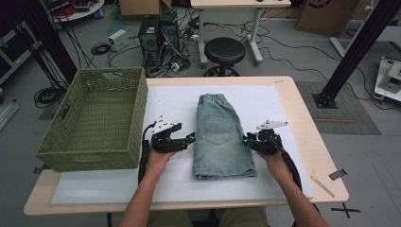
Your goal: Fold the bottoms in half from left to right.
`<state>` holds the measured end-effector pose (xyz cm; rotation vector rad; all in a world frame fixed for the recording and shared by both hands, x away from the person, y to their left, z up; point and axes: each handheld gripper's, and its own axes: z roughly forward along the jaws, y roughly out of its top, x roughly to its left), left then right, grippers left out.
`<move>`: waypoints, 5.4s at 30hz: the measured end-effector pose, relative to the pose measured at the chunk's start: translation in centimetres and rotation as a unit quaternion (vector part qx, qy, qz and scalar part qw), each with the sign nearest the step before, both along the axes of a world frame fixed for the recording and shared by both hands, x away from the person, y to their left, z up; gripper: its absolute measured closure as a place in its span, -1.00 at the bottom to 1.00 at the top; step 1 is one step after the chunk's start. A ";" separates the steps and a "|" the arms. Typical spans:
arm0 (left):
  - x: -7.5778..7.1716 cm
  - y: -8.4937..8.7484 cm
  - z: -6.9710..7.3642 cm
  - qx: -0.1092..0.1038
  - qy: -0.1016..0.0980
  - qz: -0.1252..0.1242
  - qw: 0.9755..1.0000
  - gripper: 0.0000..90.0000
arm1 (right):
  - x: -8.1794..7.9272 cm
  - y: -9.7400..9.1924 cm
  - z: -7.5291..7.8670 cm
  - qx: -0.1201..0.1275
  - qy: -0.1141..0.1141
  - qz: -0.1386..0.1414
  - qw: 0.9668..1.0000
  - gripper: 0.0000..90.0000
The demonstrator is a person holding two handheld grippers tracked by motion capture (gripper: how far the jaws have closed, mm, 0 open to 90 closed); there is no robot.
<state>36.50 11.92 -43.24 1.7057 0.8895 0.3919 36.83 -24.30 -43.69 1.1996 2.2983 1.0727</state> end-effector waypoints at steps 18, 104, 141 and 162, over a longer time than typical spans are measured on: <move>0.0 0.6 0.2 -0.012 0.007 0.016 1.000 -0.38 | -0.9 -0.9 0.5 -0.037 -0.010 -0.005 0.999 1.00; -1.0 0.9 -1.0 0.008 0.014 0.010 1.000 -0.43 | 11.4 12.2 -0.3 -0.074 -0.044 0.037 0.996 -0.42; -1.3 1.6 -0.9 0.006 0.014 0.013 1.000 -0.43 | 8.2 9.5 1.0 0.051 0.009 0.053 0.997 -0.27; -1.4 1.8 -1.0 0.005 0.015 0.017 1.000 -0.43 | 7.0 8.4 0.6 0.011 0.023 0.054 0.998 -0.19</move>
